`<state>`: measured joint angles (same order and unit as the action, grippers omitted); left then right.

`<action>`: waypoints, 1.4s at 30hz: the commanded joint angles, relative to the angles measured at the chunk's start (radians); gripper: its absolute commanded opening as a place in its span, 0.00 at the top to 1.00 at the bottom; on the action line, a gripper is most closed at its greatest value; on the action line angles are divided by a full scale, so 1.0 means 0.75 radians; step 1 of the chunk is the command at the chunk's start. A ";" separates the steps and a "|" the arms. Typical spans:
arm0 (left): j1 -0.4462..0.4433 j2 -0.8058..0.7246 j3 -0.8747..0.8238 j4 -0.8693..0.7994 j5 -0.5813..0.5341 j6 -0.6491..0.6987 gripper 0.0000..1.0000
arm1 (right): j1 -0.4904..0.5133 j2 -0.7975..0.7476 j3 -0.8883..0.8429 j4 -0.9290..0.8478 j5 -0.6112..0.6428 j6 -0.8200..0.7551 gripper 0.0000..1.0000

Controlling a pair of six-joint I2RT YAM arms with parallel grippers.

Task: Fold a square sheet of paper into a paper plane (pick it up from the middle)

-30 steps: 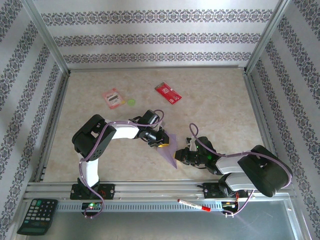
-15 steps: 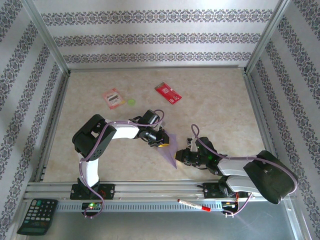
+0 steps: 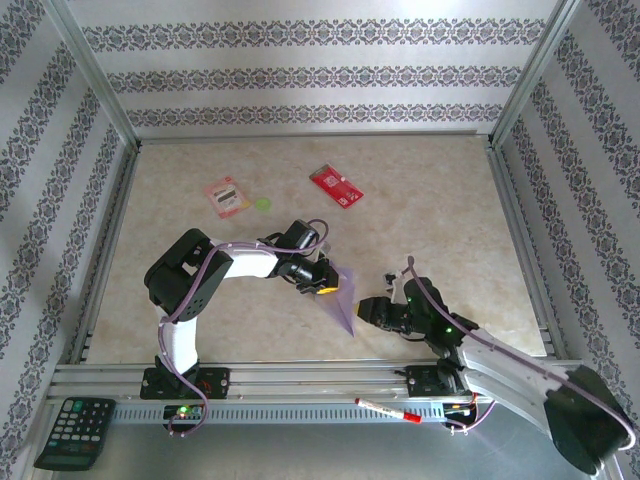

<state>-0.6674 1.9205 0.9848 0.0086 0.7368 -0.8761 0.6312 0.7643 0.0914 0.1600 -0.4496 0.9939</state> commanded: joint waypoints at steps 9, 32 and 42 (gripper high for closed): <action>-0.004 0.052 -0.046 -0.016 -0.044 0.011 0.84 | 0.136 0.208 0.247 -0.203 0.094 -0.170 0.81; -0.005 0.060 -0.053 -0.019 -0.043 0.016 0.84 | 0.183 0.513 0.267 -0.164 0.092 -0.201 0.88; -0.004 0.063 -0.057 -0.016 -0.045 0.016 0.84 | 0.202 0.519 0.251 -0.164 0.111 -0.196 0.88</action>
<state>-0.6674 1.9205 0.9756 0.0273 0.7403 -0.8761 0.7708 1.1484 0.2916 0.0406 -0.3862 0.8413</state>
